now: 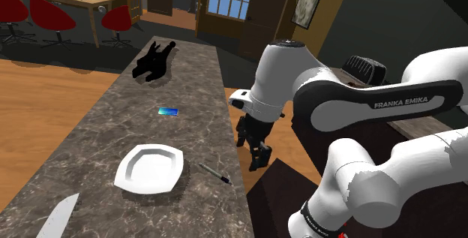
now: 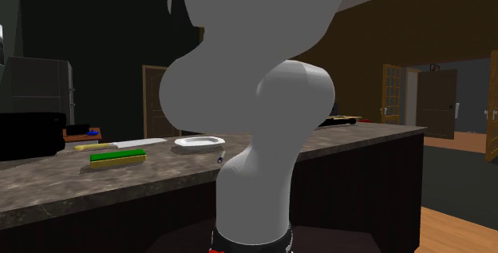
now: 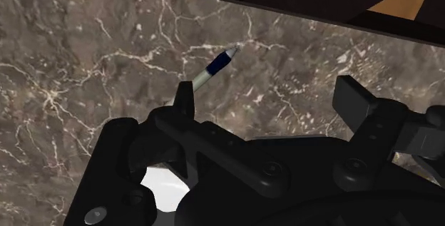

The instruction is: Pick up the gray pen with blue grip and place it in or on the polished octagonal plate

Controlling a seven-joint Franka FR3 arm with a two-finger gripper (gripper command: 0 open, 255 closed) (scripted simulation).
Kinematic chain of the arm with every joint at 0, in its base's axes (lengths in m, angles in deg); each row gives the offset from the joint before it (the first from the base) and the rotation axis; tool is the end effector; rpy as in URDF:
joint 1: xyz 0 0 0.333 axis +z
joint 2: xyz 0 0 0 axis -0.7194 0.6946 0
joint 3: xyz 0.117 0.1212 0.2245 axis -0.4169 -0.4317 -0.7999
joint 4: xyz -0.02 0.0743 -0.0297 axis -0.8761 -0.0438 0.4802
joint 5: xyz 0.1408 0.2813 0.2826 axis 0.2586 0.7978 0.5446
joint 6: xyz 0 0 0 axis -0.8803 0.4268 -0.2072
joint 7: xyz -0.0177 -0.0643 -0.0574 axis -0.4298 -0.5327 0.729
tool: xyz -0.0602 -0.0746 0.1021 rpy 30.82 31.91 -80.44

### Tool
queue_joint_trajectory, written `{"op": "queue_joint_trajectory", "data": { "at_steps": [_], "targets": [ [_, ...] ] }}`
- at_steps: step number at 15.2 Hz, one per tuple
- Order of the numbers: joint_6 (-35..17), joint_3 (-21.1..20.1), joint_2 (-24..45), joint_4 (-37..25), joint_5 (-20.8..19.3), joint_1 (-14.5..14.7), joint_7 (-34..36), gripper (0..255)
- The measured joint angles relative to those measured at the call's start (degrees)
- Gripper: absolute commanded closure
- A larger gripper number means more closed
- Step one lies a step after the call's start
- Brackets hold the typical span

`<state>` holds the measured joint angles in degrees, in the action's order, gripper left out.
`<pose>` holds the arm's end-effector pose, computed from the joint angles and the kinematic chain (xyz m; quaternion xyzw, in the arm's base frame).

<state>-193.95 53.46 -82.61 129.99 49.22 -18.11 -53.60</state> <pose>0.3200 0.1677 0.3720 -0.8684 -0.4958 -0.0026 0.0018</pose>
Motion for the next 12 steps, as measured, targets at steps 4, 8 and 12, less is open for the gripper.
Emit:
{"op": "queue_joint_trajectory", "data": {
  "at_steps": [4, 8, 12],
  "targets": [
    [-3.5, 0.1, 0.7, 2.7, 0.0, 0.3, -0.6, 0],
    [-5.7, 0.1, 1.4, 4.2, 0.0, 0.3, -0.6, 0],
    [-5.9, 0.0, 1.5, 4.3, 0.0, 0.3, -0.5, 0]
  ]
}}
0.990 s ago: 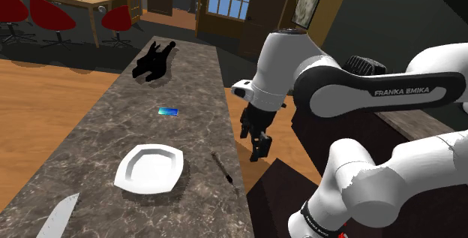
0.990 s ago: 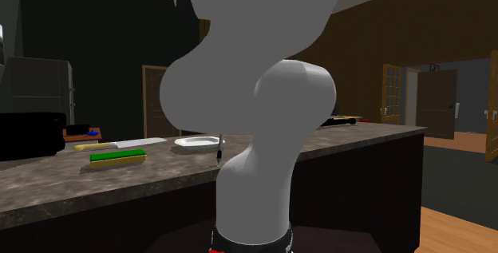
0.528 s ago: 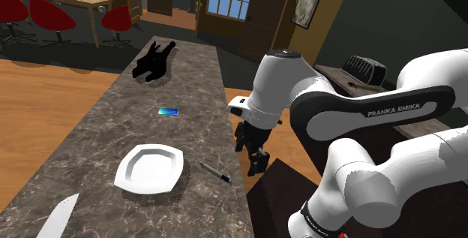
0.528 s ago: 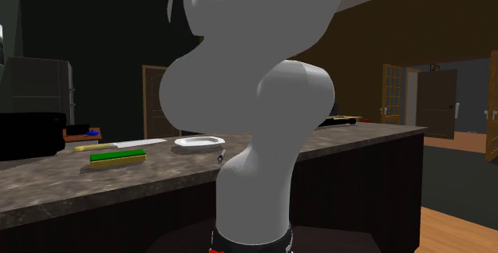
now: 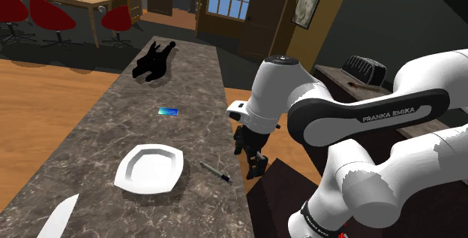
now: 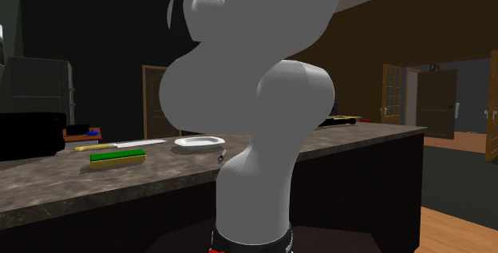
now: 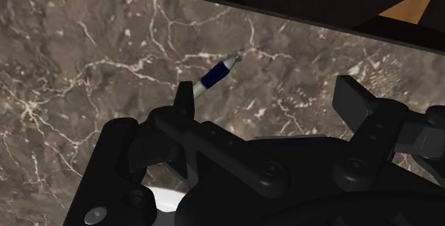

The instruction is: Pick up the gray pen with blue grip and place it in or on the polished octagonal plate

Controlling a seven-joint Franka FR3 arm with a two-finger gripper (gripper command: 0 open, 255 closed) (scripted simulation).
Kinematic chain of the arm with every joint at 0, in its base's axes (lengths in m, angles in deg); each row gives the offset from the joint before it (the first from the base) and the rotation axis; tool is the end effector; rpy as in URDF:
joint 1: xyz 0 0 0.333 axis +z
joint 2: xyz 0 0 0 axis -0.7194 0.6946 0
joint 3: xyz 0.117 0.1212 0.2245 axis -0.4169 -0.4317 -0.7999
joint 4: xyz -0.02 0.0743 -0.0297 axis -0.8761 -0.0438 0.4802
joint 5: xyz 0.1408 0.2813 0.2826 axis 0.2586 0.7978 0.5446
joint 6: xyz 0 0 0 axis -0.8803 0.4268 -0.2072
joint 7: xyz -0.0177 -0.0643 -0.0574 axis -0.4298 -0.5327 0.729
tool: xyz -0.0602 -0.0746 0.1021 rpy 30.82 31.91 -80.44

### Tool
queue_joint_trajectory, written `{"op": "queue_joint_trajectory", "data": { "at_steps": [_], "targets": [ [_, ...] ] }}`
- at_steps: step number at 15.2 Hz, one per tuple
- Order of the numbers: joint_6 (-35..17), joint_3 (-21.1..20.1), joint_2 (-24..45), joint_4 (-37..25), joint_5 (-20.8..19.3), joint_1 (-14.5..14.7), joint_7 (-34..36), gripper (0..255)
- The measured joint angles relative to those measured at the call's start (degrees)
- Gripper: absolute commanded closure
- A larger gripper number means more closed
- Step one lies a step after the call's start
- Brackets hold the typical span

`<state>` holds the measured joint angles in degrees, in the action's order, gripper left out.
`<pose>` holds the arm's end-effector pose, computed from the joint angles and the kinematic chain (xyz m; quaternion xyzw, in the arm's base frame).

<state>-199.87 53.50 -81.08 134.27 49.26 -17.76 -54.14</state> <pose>0.3165 0.1683 0.3342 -0.8648 -0.5021 -0.0036 0.0023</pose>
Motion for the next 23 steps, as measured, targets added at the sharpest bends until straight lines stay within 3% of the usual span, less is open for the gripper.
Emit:
{"op": "queue_joint_trajectory", "data": {
  "at_steps": [1, 10, 11, 14, 20, 23],
  "targets": [
    [0.0, 0.0, 0.0, 0.0, 0.0, 0.0, 0.0, 255],
    [0.0, 0.0, 0.0, 0.0, 0.0, 0.0, 0.0, 255],
    [0.0, 0.0, 0.0, 0.0, 0.0, 0.0, 0.0, 0],
    [-2.3, -0.6, 3.2, -1.0, 1.8, -1.9, 5.2, 0],
    [-15.0, -2.9, 18.0, -4.8, 10.0, -9.7, 30.8, 0],
    [-19.0, -3.1, 20.8, -3.9, 11.5, -10.5, 34.2, 0]
  ]
}}
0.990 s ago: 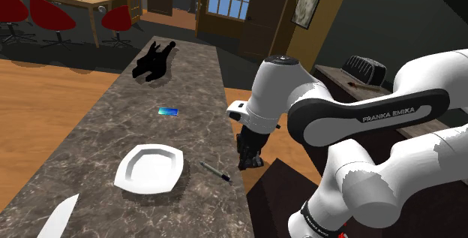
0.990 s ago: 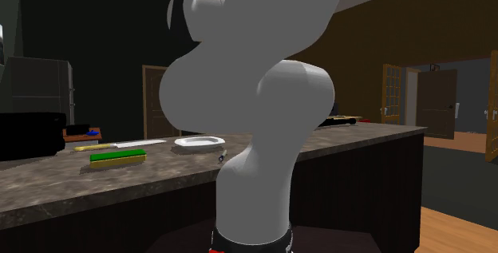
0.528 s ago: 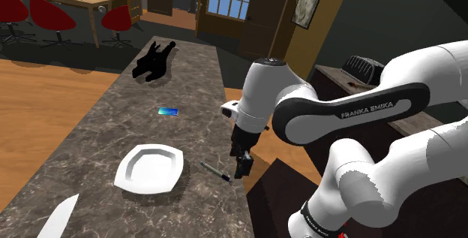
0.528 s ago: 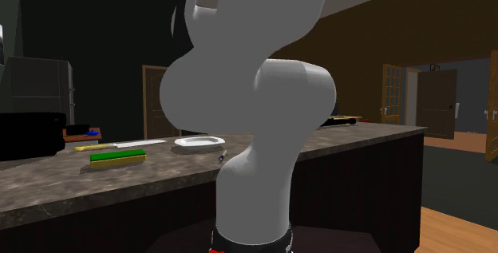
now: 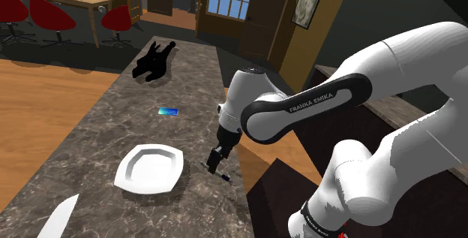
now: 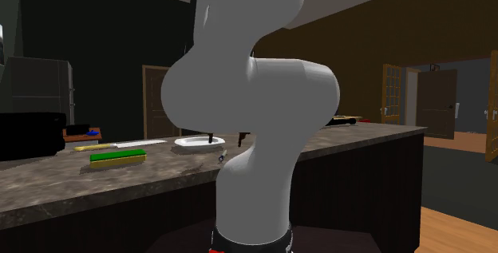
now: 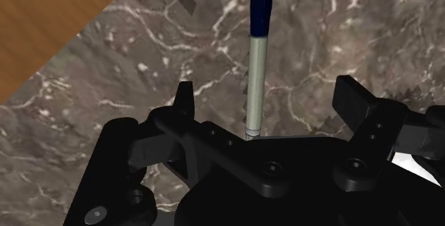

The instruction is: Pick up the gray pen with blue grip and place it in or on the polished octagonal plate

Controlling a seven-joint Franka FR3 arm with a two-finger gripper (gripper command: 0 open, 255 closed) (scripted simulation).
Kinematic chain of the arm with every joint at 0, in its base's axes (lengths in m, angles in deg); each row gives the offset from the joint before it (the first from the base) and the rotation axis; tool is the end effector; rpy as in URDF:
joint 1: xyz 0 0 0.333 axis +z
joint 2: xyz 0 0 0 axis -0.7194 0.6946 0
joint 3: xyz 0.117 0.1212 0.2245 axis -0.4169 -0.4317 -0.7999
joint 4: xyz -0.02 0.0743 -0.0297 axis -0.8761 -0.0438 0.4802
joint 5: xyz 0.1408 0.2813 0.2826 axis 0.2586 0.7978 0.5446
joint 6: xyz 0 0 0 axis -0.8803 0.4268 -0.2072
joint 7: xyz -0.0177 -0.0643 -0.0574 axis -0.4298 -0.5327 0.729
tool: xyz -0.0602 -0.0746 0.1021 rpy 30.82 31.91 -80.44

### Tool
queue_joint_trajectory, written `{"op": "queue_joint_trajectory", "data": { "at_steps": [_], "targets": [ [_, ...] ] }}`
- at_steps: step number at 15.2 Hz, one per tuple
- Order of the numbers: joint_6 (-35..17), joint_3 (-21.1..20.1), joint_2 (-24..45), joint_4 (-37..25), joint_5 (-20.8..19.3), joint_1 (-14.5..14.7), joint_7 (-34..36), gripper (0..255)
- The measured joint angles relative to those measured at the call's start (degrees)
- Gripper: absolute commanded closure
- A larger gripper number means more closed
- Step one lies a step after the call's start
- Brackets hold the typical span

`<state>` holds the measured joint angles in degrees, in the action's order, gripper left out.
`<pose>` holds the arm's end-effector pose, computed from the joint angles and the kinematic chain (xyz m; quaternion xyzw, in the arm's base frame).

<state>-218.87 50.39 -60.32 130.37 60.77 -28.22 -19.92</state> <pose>0.3855 0.1480 0.2567 -0.9940 -0.0884 -0.0104 0.0640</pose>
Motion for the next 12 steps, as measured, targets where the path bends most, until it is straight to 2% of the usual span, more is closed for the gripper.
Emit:
{"op": "queue_joint_trajectory", "data": {
  "at_steps": [5, 11, 12],
  "targets": [
    [-4.9, -0.3, 3.9, 1.0, 1.2, 0.5, 0.1, 0],
    [-5.9, -0.4, 4.8, 1.0, 1.4, 0.6, 0.0, 0],
    [-5.9, -0.4, 4.8, 1.0, 1.4, 0.6, 0.0, 255]
  ]
}}
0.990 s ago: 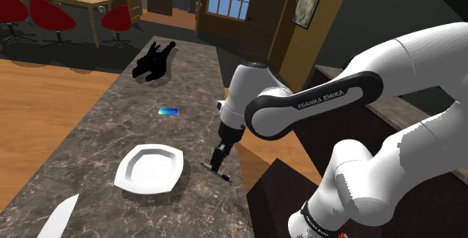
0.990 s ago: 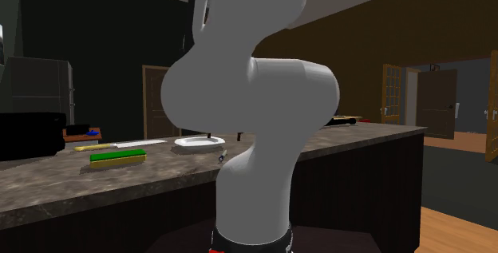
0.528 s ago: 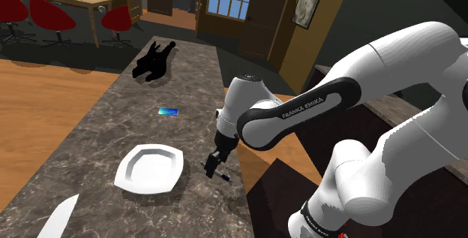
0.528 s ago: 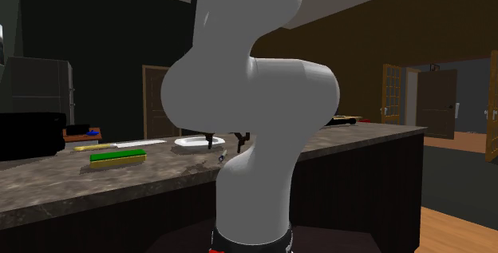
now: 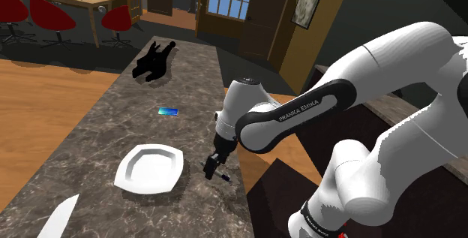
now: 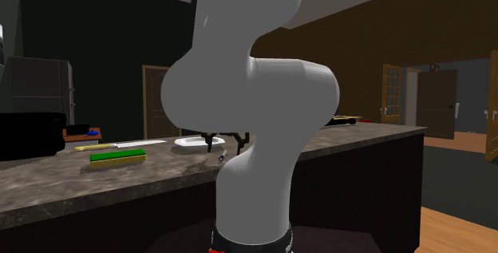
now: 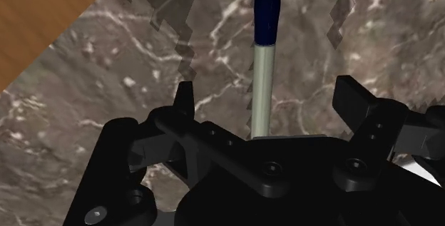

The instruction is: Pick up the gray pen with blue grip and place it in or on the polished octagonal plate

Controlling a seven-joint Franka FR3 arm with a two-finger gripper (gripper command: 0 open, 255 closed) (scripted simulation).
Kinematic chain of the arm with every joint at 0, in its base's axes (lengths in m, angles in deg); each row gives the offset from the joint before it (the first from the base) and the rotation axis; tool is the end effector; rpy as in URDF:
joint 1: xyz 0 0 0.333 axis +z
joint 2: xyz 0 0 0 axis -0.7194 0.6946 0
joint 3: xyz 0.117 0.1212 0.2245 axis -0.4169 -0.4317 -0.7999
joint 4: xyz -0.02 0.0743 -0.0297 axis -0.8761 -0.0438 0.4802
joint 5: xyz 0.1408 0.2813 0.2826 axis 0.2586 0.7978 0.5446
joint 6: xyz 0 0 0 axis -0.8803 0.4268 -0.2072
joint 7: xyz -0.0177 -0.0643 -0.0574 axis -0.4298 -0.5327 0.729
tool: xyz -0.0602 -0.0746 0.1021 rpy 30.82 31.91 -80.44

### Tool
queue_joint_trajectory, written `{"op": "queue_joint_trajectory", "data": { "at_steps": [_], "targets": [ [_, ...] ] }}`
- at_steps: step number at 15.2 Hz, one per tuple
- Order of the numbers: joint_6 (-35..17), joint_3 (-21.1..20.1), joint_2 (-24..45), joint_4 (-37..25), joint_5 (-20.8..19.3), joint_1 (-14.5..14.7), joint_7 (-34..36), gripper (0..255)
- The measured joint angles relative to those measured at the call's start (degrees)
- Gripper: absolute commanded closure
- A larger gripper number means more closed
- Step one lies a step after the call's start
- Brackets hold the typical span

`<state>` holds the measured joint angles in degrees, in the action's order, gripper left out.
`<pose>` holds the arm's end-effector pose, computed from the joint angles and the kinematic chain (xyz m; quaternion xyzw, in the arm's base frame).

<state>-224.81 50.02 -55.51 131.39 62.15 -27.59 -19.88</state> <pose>0.3833 0.1516 0.2239 -0.9945 -0.0811 -0.0107 0.0649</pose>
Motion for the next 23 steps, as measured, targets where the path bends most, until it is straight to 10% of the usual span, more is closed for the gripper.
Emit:
{"op": "queue_joint_trajectory", "data": {
  "at_steps": [10, 11, 17, 23],
  "targets": [
    [-0.2, 0.3, -0.2, -0.2, -0.2, -0.3, 0.1, 255],
    [-0.2, 0.4, -0.3, -0.3, -0.2, -0.3, 0.1, 0],
    [13.7, -14.9, -3.7, -5.0, -17.6, -4.3, 21.3, 0],
    [11.2, -17.3, -1.4, -3.4, -21.5, -5.8, 25.4, 0]
  ]
}}
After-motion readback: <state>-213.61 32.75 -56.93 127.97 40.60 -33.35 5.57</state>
